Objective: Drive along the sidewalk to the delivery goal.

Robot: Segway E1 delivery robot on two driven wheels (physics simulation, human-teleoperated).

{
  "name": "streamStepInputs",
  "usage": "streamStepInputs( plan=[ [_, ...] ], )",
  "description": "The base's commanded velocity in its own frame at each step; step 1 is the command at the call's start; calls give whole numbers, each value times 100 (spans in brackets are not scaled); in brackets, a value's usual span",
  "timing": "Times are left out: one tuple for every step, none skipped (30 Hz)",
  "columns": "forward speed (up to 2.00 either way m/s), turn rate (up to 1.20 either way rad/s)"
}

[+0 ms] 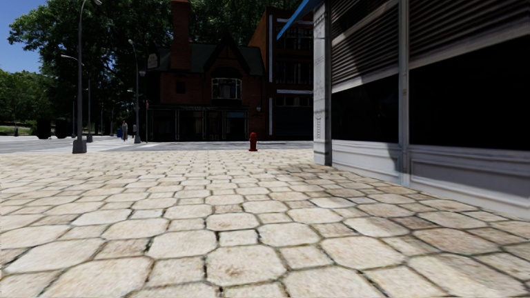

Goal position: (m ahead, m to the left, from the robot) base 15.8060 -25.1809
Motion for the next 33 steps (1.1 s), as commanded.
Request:
streamStepInputs(
  plan=[
    [200,0],
    [200,0],
    [200,0],
    [200,0],
    [200,0],
    [200,0],
    [200,0],
    [200,0],
    [200,0],
    [200,0],
    [200,0],
    [200,0],
    [200,0],
    [200,0],
    [200,0],
    [200,0],
    [200,0],
    [200,0],
    [200,0],
    [200,0],
    [200,0],
    [200,0],
    [200,0],
    [200,0],
    [200,0],
    [200,0],
    [200,0],
    [200,0],
    [200,0],
    [200,0],
    [200,0],
    [200,0],
    [200,0]
  ],
)
